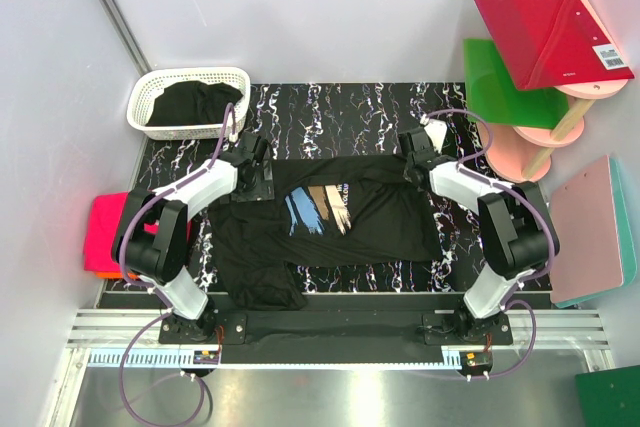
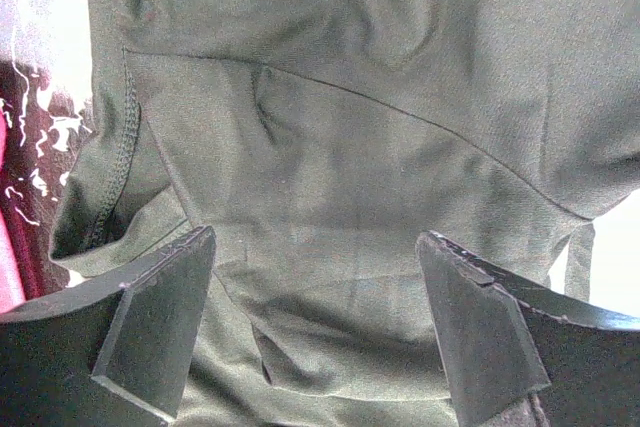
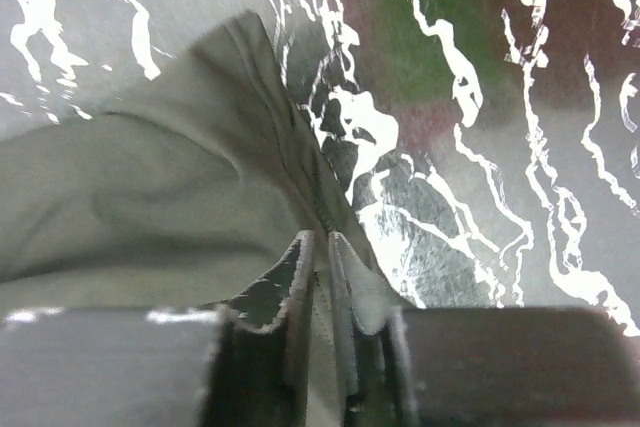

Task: Fold and stack the t-shirts
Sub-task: Fold the flattened tshirt in 1/3 of the way

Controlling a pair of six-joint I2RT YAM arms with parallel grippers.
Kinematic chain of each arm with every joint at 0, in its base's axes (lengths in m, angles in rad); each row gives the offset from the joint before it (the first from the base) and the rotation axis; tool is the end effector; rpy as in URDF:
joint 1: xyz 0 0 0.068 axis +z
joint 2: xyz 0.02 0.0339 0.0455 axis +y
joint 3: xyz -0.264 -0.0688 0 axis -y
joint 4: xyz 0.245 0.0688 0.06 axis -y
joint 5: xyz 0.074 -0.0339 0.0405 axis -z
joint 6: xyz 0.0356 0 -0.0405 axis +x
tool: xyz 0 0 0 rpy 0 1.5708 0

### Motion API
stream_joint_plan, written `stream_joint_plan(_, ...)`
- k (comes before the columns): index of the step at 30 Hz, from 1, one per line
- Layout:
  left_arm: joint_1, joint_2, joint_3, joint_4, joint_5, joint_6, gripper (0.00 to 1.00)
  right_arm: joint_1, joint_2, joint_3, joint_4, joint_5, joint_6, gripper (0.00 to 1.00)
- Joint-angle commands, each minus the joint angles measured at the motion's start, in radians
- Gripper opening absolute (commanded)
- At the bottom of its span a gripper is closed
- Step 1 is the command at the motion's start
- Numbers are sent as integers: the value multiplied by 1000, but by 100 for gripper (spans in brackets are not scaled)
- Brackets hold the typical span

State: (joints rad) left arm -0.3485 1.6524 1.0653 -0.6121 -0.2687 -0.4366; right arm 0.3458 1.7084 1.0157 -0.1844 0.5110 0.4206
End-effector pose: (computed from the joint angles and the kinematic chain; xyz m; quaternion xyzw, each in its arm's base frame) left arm 0.3022 -0.0997 0.1899 -0.0676 0.9719 0.0516 0.2195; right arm 0.3354 0.1023 0.1839 0.1199 0.9061 -0.0975 0.3939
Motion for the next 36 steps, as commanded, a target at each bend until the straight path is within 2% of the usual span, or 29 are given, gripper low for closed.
stream_joint_plan(1,-4,-13,2,38,6,6,79,-4,-73,18,86,9,-20,13)
stream_joint_plan(2,-4,-13,-1,43,6,9,74,-4,-67,23,111,4,-29,13)
stream_joint_plan(3,-4,-8,-4,48,8,9,61,-4,-61,43,108,-5,-39,13)
stream_joint_plan(4,-4,-5,-1,51,8,7,35,-4,-52,55,112,-9,-45,14)
stream_joint_plan(5,-4,6,2,52,8,6,24,-4,-32,66,115,-14,-51,15)
stream_joint_plan(8,-4,39,24,51,8,3,0,-4,26,113,129,-35,-63,16)
stream_joint_plan(10,-4,59,50,45,3,6,0,-5,60,145,148,-78,-72,13)
stream_joint_plan(12,-6,84,77,35,-13,-1,0,-4,118,176,171,-136,-83,0)
stream_joint_plan(16,-3,112,125,23,-58,-5,0,-4,217,239,175,-183,-83,0)
stream_joint_plan(20,5,141,189,-3,-90,-2,0,-4,267,271,152,-161,-77,0)
stream_joint_plan(36,62,431,421,-233,-175,-1,0,-4,293,290,82,29,-63,0)
